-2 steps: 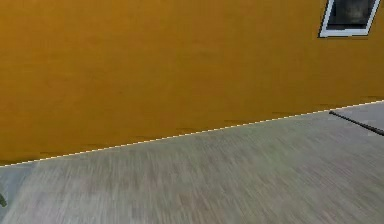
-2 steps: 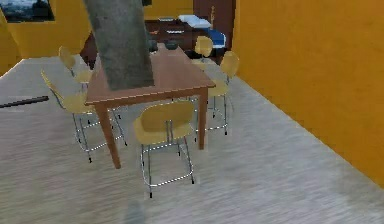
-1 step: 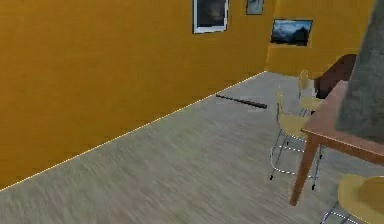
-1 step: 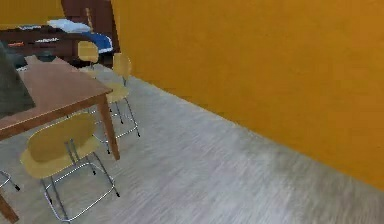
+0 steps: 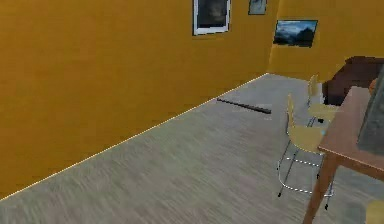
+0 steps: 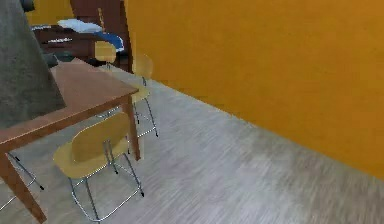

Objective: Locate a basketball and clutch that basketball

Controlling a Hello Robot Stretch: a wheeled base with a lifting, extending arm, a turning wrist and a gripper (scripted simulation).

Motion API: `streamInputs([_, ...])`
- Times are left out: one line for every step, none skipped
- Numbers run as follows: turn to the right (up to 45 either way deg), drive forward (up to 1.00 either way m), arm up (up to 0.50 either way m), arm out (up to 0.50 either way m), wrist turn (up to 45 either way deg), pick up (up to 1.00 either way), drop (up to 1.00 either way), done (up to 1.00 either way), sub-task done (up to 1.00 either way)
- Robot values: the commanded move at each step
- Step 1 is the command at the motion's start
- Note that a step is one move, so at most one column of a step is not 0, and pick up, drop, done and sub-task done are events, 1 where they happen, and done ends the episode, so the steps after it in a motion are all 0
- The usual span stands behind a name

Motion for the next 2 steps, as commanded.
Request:
streamInputs([0.0,1.0,0.0,0.0,0.0,0.0,0.0,0.0,0.0])
streamInputs([3.0,0.0,0.0,0.0,0.0,0.0,0.0,0.0,0.0])
